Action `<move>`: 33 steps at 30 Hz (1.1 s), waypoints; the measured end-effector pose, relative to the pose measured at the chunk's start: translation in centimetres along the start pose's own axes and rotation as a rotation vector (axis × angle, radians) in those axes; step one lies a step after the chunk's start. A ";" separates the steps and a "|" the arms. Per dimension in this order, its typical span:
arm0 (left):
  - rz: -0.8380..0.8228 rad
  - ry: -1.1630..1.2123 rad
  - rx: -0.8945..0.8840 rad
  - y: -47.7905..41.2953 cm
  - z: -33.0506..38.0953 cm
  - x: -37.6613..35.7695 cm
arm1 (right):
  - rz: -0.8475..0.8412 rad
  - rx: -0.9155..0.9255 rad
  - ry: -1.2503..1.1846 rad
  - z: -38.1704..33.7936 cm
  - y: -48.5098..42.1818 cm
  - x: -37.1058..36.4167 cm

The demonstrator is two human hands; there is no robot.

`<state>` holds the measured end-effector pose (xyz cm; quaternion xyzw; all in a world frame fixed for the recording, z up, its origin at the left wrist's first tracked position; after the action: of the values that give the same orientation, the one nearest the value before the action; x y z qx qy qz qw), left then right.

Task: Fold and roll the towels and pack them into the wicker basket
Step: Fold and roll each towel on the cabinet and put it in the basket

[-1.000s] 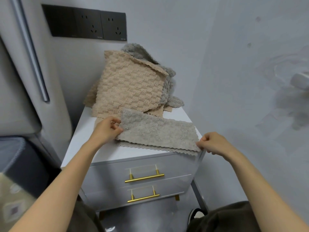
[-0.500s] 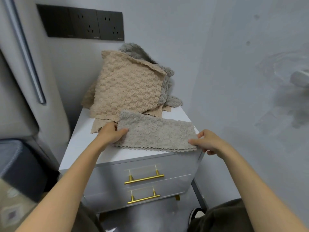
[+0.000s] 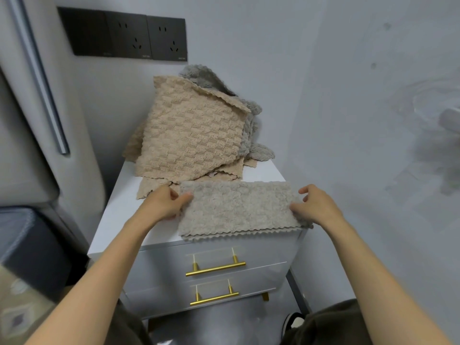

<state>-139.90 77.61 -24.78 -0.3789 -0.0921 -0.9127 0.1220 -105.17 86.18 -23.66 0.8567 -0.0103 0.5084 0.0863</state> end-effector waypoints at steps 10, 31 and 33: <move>0.168 0.325 0.038 -2.3 -0.1 -0.7 | -0.030 -0.096 -0.224 -0.9 -2.8 -2.0; -0.174 0.546 0.091 0.7 3.2 -1.0 | 0.341 0.096 -0.306 -3.2 -4.9 2.4; -0.299 0.551 0.116 1.5 3.8 -2.2 | 0.372 0.118 -0.397 -3.7 -5.2 2.6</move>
<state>-135.43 77.47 -23.62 -0.0922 -0.1625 -0.9820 0.0281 -106.61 92.09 -20.36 0.9266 -0.1545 0.3372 -0.0622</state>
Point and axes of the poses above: each hand's wrist, its own y-axis away from the middle knuckle, its own x-axis out of the back of the hand, z = x × y, the point moved 6 cm from there along -y, towards the middle knuckle, and after that the axes turned 5 degrees about -x, right-handed, at the moved point
